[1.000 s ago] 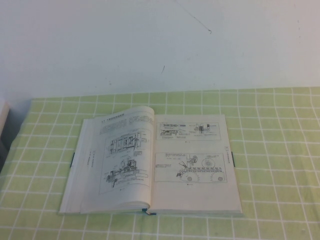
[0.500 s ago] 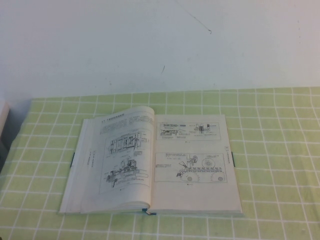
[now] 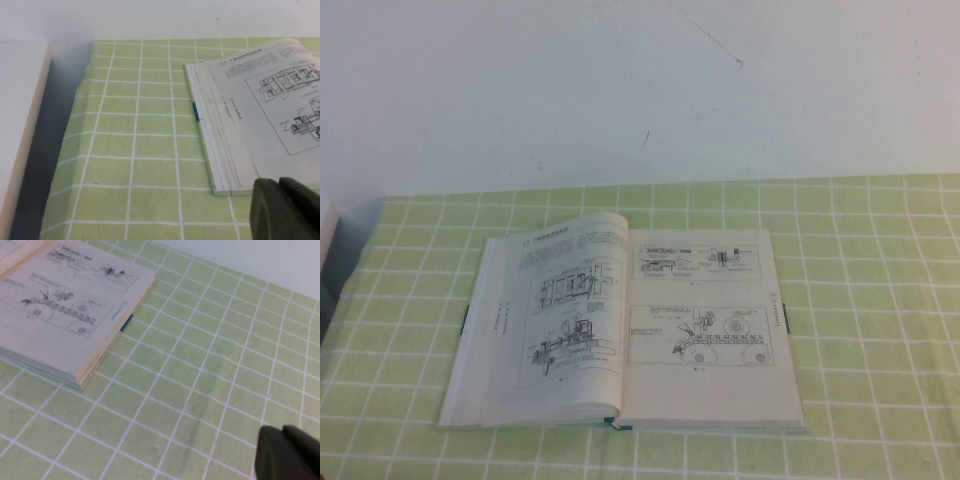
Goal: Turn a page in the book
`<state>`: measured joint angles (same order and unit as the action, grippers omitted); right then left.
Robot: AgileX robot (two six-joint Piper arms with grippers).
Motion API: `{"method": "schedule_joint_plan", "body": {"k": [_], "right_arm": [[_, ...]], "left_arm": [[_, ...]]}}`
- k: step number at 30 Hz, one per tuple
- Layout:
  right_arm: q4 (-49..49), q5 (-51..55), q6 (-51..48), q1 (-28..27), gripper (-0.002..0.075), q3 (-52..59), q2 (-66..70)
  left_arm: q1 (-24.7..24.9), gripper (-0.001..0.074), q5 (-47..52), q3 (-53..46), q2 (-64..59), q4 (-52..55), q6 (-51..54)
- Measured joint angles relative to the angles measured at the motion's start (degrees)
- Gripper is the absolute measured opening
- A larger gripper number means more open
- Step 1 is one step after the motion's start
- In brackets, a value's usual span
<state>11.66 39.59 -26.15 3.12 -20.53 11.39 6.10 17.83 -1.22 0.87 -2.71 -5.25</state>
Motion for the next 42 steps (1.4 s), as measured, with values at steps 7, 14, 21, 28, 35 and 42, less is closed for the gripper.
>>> {"method": "schedule_joint_plan", "body": {"k": [7, 14, 21, 28, 35, 42], "right_arm": [[0.00, 0.00, 0.00, 0.00, -0.0004, 0.00, 0.00], [0.00, 0.00, 0.00, 0.00, -0.0004, 0.00, 0.00], [0.00, 0.00, 0.00, 0.00, -0.0004, 0.00, 0.00], [-0.29, -1.80, 0.00, -0.13, -0.0004, 1.54, -0.92], [-6.43, -12.82, 8.14, -5.56, -0.0004, 9.35, -6.24], [-13.48, -14.80, 16.65, -7.90, -0.0004, 20.56, -10.80]], "left_arm": [[0.00, -0.0003, 0.09, 0.00, 0.00, 0.00, 0.00], [0.00, -0.0003, 0.12, 0.00, 0.00, 0.00, 0.00], [0.00, -0.0003, 0.22, 0.00, 0.00, 0.00, 0.00], [0.00, -0.0003, 0.35, 0.00, 0.00, 0.00, 0.00], [0.00, -0.0003, 0.47, 0.10, 0.00, 0.00, 0.00], [0.00, -0.0003, 0.47, 0.10, 0.00, 0.00, 0.23]]}}
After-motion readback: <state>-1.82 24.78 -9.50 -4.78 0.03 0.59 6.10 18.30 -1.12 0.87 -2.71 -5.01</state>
